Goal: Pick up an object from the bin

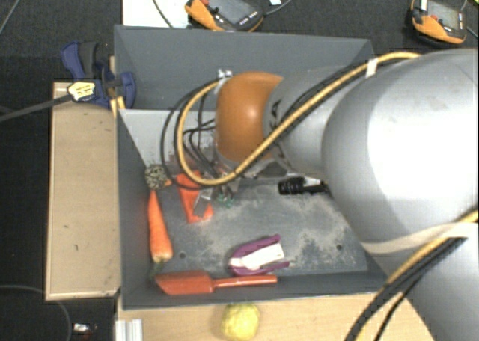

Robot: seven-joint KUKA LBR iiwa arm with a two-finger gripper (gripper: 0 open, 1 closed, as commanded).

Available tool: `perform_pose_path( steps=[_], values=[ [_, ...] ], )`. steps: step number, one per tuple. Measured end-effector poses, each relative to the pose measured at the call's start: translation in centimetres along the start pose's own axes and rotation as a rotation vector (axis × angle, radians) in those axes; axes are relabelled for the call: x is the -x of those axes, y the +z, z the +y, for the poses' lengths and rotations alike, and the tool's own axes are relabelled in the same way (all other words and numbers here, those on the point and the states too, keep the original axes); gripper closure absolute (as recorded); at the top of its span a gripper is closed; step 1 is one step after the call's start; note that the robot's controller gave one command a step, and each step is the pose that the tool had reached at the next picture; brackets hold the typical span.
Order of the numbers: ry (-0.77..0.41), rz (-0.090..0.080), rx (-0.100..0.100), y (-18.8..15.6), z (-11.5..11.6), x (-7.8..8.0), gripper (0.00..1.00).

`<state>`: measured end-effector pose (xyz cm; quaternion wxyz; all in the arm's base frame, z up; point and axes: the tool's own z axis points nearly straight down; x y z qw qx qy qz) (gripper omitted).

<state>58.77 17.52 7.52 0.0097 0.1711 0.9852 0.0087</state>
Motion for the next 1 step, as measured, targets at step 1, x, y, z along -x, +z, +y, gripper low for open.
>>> perform_pose_path(
  steps=[1],
  values=[
    [0.000, 0.000, 0.000, 0.00, 0.00, 0.00, 1.00]
  ],
)
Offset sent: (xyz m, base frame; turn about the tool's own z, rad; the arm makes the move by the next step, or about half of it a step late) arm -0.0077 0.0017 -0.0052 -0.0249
